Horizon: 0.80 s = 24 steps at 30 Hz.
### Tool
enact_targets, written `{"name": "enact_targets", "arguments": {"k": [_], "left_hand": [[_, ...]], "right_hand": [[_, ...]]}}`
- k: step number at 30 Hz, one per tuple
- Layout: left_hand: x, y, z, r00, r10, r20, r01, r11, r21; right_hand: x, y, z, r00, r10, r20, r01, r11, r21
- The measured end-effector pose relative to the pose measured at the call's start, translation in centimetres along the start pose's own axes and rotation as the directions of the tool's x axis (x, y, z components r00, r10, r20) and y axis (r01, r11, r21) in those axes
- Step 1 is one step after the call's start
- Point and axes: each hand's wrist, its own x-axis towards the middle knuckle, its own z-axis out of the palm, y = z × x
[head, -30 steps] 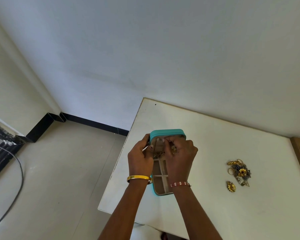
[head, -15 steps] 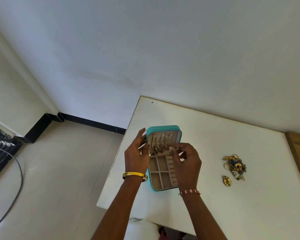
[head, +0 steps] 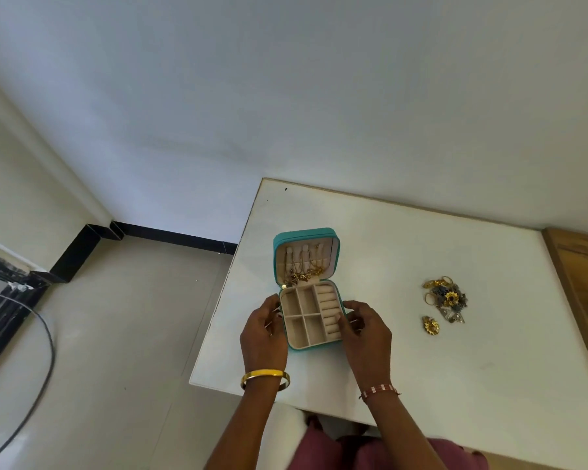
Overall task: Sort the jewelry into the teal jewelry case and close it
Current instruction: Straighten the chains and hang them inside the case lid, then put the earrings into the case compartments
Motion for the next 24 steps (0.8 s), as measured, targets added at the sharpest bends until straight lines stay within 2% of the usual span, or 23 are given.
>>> {"name": "enact_targets", "arguments": {"k": [10, 19, 24], "left_hand": [[-1.2, 0.9, 4.1, 0.992, 0.053, 0.111, -0.054, 0.999, 0.004], [-1.4, 0.4, 6.0, 0.987, 0.101, 0.124, -0.106, 0.994, 0.040], [-3.9, -0.7, 5.3, 0.996, 0.080, -0.034, -0.080, 0.996, -0.024]], "right_hand": [[0.6, 2.2, -4.0, 0.994, 0.065, -0.089, -0.063, 0.998, 0.029], [0.3, 3.4, -5.3, 0.988, 0.093, -0.120, -0.083, 0.993, 0.084], [-0.7, 5.0, -7.0, 0.940, 0.138, -0.312, -0.105, 0.987, 0.122]]}}
